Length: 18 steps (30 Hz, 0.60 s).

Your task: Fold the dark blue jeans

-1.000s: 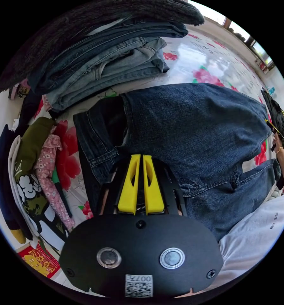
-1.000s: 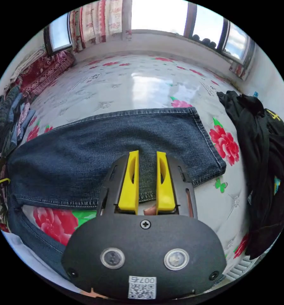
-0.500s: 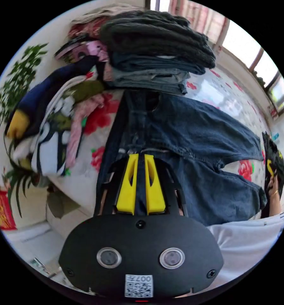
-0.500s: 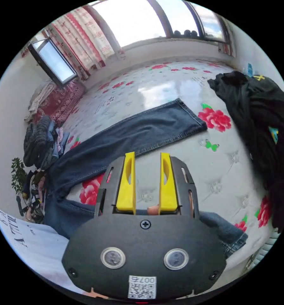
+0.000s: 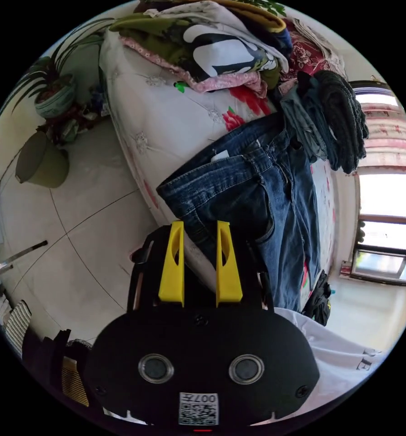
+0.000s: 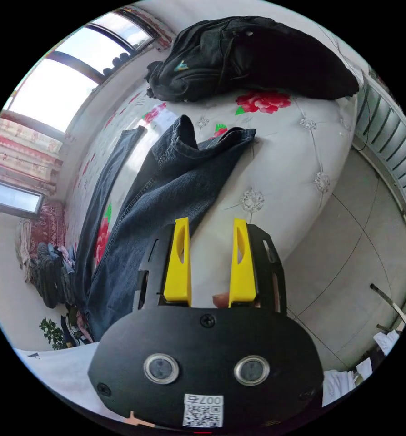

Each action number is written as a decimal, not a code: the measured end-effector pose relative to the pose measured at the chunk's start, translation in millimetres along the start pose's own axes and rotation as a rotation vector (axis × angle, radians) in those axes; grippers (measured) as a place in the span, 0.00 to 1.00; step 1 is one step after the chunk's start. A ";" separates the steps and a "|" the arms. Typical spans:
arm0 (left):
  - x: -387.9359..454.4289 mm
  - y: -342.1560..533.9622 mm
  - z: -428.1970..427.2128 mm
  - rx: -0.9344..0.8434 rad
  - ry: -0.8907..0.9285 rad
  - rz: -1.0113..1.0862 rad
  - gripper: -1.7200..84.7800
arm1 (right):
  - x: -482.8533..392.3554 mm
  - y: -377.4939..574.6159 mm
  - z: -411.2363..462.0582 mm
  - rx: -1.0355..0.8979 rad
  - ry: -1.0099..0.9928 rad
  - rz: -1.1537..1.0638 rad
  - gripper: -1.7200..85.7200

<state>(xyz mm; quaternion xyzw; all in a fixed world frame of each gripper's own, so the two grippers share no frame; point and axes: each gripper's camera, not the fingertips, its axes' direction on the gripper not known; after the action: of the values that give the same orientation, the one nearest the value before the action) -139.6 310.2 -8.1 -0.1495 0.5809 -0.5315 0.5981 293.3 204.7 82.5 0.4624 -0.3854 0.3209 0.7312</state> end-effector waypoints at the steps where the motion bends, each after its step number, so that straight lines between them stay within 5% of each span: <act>1: 1.1 -2.5 -2.0 -0.015 -0.013 0.003 0.12 | -0.4 -3.6 -3.2 0.018 -0.038 -0.018 0.12; 7: 19.8 -15.5 -48.0 -0.004 0.010 0.229 0.03 | -1.4 -31.0 2.5 -0.013 -0.030 -0.019 0.07; 12: 11.0 -31.2 -115.1 0.109 0.507 0.229 0.01 | -17.7 -65.7 -53.8 0.023 -0.465 -0.114 0.02; 14: 20.9 -32.5 -149.4 0.165 0.606 0.319 0.01 | -34.0 -76.8 -113.1 0.152 -0.687 -0.201 0.02; 18: 21.4 -25.6 -207.1 0.245 0.629 0.495 0.01 | -32.7 -67.9 -173.2 0.336 -0.767 -0.275 0.02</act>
<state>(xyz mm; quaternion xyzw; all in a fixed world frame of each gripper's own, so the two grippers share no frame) -333.3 373.7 -57.3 0.2364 0.6861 -0.4567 0.5146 379.3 336.1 -22.5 0.7075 -0.5062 0.0840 0.4859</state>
